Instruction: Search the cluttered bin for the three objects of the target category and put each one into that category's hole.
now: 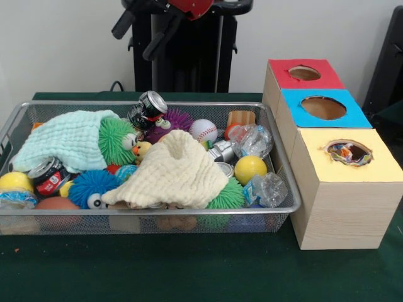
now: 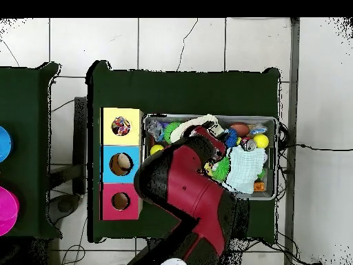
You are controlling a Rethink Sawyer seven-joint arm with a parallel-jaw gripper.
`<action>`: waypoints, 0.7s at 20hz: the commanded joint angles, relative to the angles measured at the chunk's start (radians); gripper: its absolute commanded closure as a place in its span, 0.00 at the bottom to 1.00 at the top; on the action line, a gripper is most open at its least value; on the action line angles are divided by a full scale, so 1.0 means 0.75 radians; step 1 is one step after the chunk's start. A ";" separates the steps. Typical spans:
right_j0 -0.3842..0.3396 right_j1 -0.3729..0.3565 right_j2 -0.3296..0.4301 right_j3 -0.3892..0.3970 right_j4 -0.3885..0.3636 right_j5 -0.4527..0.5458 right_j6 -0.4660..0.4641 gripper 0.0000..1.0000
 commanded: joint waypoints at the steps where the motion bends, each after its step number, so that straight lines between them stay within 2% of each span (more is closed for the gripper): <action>1: -0.097 -0.013 0.271 0.181 -0.098 -0.083 0.165 0.00; 5: -0.125 -0.031 0.310 0.252 -0.114 -0.176 0.215 0.00; 8: -0.092 -0.003 0.295 0.304 -0.074 -0.243 0.305 0.00; 10: -0.105 -0.003 0.333 0.348 -0.053 -0.275 0.337 0.00; 14: -0.181 0.029 0.457 0.421 -0.043 -0.423 0.410 0.00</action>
